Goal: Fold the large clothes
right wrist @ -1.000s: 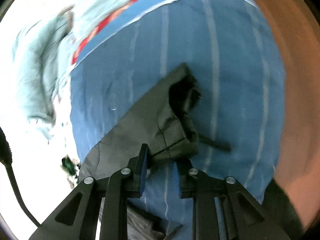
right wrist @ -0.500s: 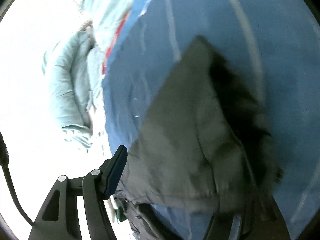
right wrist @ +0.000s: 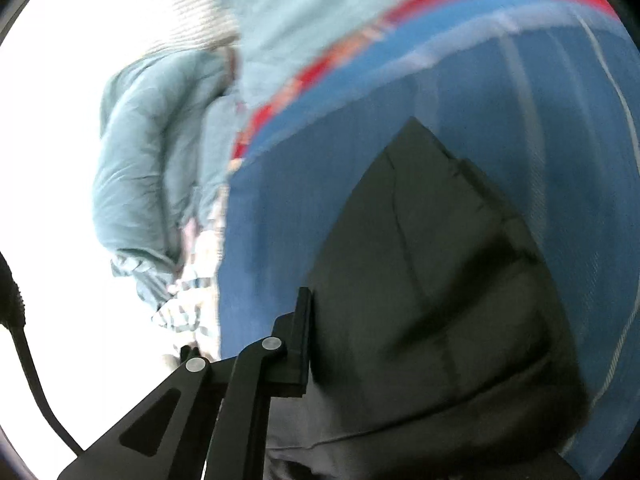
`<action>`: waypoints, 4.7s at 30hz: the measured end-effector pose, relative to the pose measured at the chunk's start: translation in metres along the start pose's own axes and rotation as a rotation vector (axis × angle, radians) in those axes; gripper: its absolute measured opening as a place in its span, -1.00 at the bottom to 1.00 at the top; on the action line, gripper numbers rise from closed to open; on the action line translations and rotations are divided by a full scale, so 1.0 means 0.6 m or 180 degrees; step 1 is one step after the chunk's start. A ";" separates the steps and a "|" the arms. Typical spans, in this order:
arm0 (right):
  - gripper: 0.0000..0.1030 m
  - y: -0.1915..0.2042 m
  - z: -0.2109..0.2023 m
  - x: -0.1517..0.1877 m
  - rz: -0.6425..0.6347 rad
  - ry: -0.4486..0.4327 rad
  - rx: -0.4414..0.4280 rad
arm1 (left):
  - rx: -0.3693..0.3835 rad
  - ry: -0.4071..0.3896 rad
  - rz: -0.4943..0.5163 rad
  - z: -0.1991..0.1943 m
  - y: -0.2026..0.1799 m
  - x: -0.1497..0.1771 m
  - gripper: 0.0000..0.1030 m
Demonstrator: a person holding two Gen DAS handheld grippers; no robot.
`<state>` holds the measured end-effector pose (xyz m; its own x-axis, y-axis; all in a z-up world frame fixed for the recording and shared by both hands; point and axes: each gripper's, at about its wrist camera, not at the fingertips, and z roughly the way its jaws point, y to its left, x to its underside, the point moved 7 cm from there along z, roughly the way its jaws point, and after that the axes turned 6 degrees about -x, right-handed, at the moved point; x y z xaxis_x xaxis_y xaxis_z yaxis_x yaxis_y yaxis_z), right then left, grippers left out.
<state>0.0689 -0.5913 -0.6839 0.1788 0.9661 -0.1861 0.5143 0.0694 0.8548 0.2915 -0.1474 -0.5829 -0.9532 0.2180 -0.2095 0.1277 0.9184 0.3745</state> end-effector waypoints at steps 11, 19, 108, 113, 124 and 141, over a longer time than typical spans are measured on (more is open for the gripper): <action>-0.89 0.449 0.045 0.136 -0.1288 0.0387 -0.0555 | -0.0058 0.0234 -0.0812 0.056 0.205 0.033 1.00; -0.89 0.591 0.218 0.587 -0.2561 0.1350 -0.0467 | -0.0319 0.0456 -0.1693 0.122 0.426 0.119 1.00; 0.81 0.358 0.230 0.923 -0.5225 0.1817 0.2084 | -0.0307 -0.0355 -0.3218 0.117 0.801 0.239 -0.80; 0.81 0.356 0.256 0.907 -0.4871 0.2024 0.1826 | -0.0468 -0.0689 -0.2752 0.054 0.782 0.127 -0.82; 0.82 0.372 0.279 0.648 -0.3993 0.2059 0.1713 | 0.0317 -0.1427 -0.1480 -0.130 0.440 -0.219 -0.84; 0.82 0.221 0.267 0.254 -0.2999 0.2175 0.1857 | 0.1099 -0.0473 0.0060 -0.028 -0.174 -0.263 -0.07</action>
<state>0.2987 -0.4749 -0.6763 -0.8203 0.5475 -0.1652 0.5246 0.8354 0.1639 0.4237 -0.2830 -0.5736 -0.9030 0.2580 -0.3437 0.2537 0.9655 0.0583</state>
